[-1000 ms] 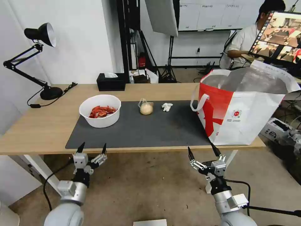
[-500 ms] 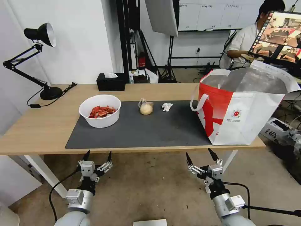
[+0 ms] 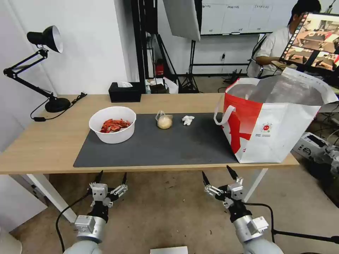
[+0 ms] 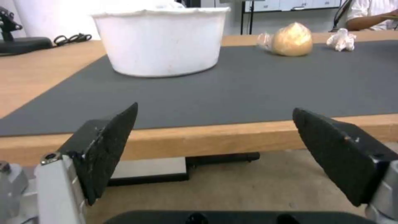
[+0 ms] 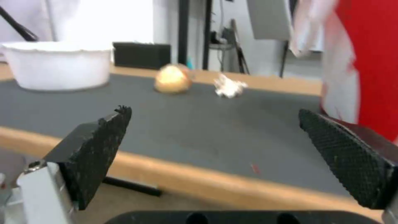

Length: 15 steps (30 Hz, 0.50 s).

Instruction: Pick up the trash from the table and place it into the takeout bag.

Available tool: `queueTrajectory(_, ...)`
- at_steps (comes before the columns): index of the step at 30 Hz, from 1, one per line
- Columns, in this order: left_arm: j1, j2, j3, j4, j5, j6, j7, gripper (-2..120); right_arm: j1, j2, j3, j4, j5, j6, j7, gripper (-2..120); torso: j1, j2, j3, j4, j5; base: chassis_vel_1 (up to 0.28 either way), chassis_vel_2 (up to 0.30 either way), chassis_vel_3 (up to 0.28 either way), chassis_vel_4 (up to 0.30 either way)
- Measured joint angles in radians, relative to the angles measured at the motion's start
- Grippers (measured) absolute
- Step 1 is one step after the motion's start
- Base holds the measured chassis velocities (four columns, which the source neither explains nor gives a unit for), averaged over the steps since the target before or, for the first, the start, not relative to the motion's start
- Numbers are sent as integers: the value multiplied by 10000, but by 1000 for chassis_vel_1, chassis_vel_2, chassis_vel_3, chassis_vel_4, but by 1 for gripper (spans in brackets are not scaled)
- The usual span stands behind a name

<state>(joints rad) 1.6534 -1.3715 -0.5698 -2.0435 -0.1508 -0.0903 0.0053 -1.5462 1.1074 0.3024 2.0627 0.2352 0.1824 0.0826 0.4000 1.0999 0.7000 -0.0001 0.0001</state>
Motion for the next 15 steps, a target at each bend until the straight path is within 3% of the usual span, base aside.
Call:
queueTrajectory(8, -17, -23, -113, -186, 83, -52, 63, 100, 2481, -697, -1531, -637, 964, -605, 15, 100, 1, 0, 2, 3, -1, 0, 0, 0, 0)
queueTrajectory(15, 20, -104, -142, -241, 155, -73, 121, 100, 5080, -456, -3357, -1945, 1498, -1348, 1034, 100, 2, -1, 2, 3, -2, 0, 0, 0, 0)
